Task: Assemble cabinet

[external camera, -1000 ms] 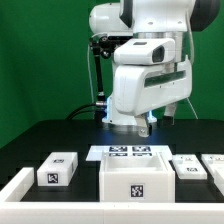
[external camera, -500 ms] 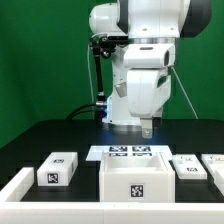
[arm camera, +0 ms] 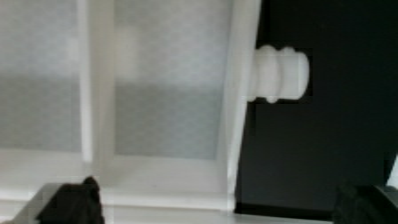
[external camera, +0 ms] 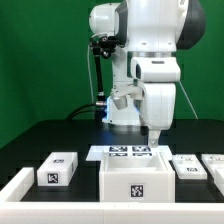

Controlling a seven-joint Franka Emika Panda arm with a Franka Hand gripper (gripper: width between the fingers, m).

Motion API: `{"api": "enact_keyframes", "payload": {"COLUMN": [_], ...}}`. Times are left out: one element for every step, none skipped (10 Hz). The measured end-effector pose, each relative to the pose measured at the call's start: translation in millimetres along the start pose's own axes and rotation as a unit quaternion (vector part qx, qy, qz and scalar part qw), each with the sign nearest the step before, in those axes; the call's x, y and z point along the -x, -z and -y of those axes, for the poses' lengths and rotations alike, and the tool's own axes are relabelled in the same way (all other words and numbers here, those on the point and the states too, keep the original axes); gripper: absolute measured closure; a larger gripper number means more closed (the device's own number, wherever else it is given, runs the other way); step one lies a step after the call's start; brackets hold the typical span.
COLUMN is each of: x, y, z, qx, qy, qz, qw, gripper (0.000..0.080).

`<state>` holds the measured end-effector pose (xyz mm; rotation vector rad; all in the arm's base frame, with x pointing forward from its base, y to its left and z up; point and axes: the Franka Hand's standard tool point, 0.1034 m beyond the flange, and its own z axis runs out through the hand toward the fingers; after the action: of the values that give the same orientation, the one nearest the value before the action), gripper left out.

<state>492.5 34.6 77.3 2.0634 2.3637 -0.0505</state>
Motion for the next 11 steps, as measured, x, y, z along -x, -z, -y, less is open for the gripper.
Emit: {"api": "enact_keyframes", "payload": {"x": [0.0,0.9,3.3,3.6,2.8,4.0,6.7,6.8,4.8,3.3,3.0], "y": [-0.4,-2.9,-11.2,-19.1,-26.4,-32.7,-38.4,-43.6,-50.3,-53.6,-55.0], "z": [0.2,1.2,3.8,4.2,7.5,9.5,11.0,12.5,14.8,14.8,14.9], "qx": [0.000,-0.004,-0.018,-0.023,-0.030,-0.035,-0.040,-0.044,-0.048,-0.046,-0.044], "qy": [-0.002,-0.007,-0.024,-0.034,-0.042,-0.042,-0.044,-0.045,-0.048,-0.054,-0.058], "qz": [0.000,0.000,0.000,-0.002,-0.003,-0.004,-0.006,-0.007,-0.008,-0.009,-0.009], "qw": [1.000,1.000,1.000,0.999,0.999,0.998,0.998,0.998,0.998,0.997,0.997], "gripper": [0.0150,0.0150,0.0150,0.0150,0.0150,0.0150,0.0150,0.0150,0.0150,0.0150,0.0150]}}
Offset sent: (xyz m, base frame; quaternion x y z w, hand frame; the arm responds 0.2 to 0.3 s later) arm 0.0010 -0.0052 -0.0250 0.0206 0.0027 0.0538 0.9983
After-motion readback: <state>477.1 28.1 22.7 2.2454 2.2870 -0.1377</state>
